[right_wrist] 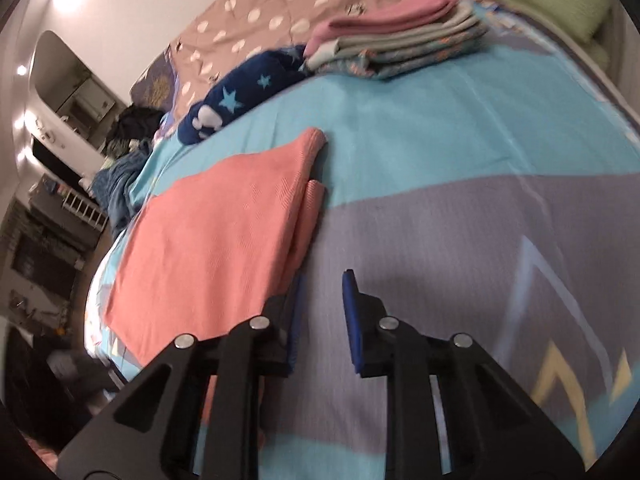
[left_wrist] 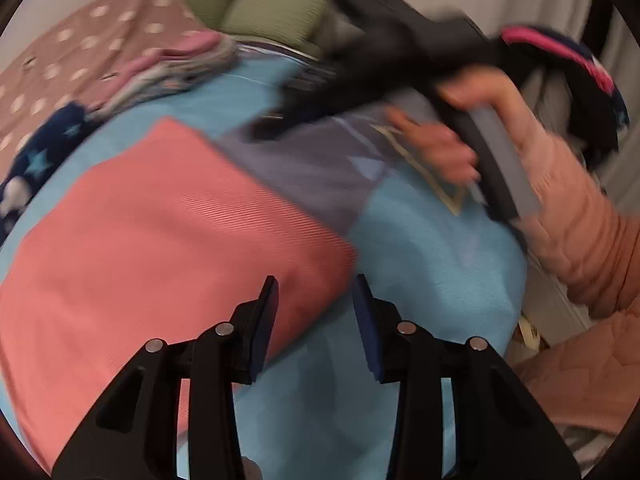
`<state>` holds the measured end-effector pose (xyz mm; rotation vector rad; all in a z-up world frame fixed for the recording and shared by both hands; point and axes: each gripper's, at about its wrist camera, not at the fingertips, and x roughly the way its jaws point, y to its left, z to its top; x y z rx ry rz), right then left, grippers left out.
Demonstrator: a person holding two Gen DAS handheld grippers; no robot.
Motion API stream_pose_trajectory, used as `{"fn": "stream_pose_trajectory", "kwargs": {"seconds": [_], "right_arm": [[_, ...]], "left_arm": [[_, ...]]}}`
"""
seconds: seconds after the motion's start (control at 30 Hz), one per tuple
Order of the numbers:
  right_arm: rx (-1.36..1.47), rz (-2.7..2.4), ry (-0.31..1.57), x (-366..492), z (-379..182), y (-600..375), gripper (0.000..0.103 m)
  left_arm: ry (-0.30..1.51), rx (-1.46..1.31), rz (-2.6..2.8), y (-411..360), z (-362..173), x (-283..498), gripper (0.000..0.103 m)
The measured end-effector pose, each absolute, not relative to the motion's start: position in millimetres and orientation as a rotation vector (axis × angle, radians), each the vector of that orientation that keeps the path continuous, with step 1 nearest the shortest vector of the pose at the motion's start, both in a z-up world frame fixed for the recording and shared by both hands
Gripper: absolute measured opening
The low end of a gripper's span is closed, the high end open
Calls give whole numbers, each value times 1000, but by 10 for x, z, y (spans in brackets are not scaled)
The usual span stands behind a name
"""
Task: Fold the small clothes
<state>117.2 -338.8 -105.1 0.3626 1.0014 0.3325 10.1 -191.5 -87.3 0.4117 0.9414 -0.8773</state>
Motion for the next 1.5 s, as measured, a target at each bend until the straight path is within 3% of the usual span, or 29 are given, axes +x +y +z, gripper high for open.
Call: {"fn": "stream_pose_trajectory", "kwargs": {"seconds": [0.13, 0.23, 0.3, 0.33, 0.37, 0.4, 0.43, 0.47, 0.57, 0.67, 0.77, 0.87, 1.07, 1.2, 1.37, 1.5], "right_arm": [[363, 402, 1046, 1474, -1147, -3369, 24], [339, 456, 1086, 1661, -1229, -3261, 41], [297, 470, 1082, 1773, -1269, -3151, 40], [286, 465, 1072, 1821, -1276, -3109, 24], [286, 460, 1061, 1874, -1276, -3085, 6], [311, 459, 1051, 1935, -1257, -3075, 6], [332, 457, 1020, 1940, -1204, -3092, 6], [343, 460, 990, 1935, -1143, -3114, 6], [346, 464, 922, 1856, -983, -3172, 6], [299, 430, 963, 1956, -1156, -3141, 7], [349, 429, 975, 2035, -1423, -3234, 10], [420, 397, 943, 1989, -1309, -3399, 18], [469, 445, 880, 1836, -1153, -3466, 17], [274, 522, 1024, 1744, -1271, -3083, 17], [182, 265, 980, 1458, -1128, -3113, 17], [59, 248, 842, 1002, -767, -2965, 21]], "left_arm": [[930, 615, -816, -2240, -1098, 42, 49], [950, 587, -785, -2202, -1116, 112, 53], [958, 580, -766, -2218, -1137, 185, 53], [965, 566, -765, -2215, -1146, 220, 53], [969, 549, -762, -2227, -1137, 240, 50], [970, 531, -755, -2201, -1124, 257, 43], [970, 503, -749, -2194, -1098, 317, 21], [978, 457, -755, -2167, -1061, 385, 13], [1027, 319, -835, -2074, -1030, 491, 13], [1029, 355, -861, -2144, -1098, 493, 13], [998, 383, -864, -2174, -1087, 428, 13], [981, 380, -878, -2160, -1065, 399, 15], [938, 384, -911, -2253, -1099, 282, 31], [910, 380, -935, -2210, -1061, 245, 34], [855, 321, -856, -1773, -861, 129, 37], [825, 133, -615, -884, -732, 176, 37]]}}
